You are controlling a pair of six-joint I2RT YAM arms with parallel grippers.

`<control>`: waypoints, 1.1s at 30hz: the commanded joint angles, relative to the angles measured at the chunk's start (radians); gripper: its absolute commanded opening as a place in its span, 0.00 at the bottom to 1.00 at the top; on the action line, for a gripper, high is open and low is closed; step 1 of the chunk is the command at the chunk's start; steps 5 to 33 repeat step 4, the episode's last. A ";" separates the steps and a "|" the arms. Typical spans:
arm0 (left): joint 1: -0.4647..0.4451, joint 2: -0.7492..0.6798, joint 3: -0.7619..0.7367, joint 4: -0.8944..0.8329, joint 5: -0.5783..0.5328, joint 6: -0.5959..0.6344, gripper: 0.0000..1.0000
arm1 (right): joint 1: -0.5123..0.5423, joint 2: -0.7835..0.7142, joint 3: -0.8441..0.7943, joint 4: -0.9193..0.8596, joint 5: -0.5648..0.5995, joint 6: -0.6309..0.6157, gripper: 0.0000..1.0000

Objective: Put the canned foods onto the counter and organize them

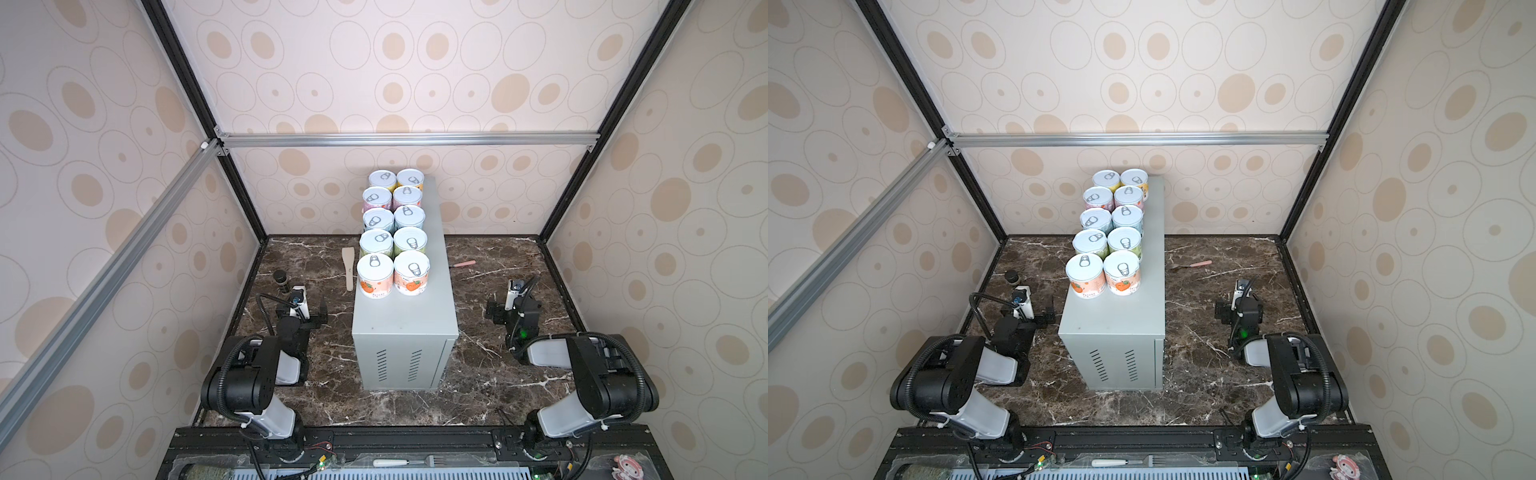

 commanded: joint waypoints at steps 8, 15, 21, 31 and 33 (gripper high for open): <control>0.000 -0.004 0.004 0.009 0.011 0.005 0.99 | 0.001 -0.009 -0.004 0.003 -0.005 0.001 1.00; 0.000 -0.004 0.004 0.009 0.011 0.005 0.99 | 0.001 -0.009 -0.004 0.003 -0.005 0.001 1.00; 0.000 -0.004 0.004 0.009 0.011 0.005 0.99 | 0.001 -0.009 -0.004 0.003 -0.005 0.001 1.00; 0.000 -0.004 0.004 0.009 0.011 0.005 0.99 | 0.001 -0.009 -0.004 0.003 -0.005 0.001 1.00; 0.000 -0.004 0.004 0.009 0.011 0.005 0.99 | 0.001 -0.009 -0.004 0.003 -0.005 0.001 1.00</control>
